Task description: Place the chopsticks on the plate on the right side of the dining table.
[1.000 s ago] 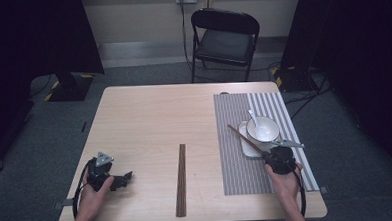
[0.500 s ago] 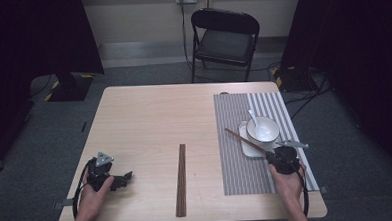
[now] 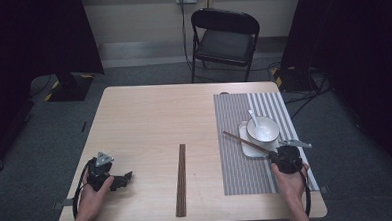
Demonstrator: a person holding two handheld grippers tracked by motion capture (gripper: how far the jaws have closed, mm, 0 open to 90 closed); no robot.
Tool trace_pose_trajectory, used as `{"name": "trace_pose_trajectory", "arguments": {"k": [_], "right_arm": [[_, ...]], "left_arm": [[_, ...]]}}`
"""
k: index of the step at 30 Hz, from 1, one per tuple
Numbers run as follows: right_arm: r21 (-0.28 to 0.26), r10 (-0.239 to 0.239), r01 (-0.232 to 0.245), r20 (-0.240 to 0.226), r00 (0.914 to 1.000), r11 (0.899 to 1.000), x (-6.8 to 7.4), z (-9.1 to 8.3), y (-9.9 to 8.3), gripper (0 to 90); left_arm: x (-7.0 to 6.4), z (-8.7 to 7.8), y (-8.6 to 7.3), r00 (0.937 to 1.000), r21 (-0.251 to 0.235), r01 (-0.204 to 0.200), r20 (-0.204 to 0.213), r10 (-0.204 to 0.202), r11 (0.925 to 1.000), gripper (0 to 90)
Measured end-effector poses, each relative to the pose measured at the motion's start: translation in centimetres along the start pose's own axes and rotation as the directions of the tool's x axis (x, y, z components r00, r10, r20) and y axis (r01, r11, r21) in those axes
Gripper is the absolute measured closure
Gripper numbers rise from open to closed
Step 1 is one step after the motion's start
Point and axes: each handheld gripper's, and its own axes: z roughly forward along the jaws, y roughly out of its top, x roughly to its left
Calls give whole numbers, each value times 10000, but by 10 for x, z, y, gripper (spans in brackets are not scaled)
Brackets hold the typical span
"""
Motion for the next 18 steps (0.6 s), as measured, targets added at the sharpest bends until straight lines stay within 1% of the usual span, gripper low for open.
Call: {"name": "trace_pose_trajectory", "arguments": {"k": [10, 18], "right_arm": [[-7, 72, -71, 117, 9999, 10000, -5, 1, 1, 877], [-42, 240, -239, 199, 9995, 9997, -11, 0, 1, 875]], "left_arm": [[0, 0, 0, 10000, 3, -5, -2, 5, 10000, 0], [0, 0, 0, 10000, 5, -6, 0, 6, 10000, 0]]}}
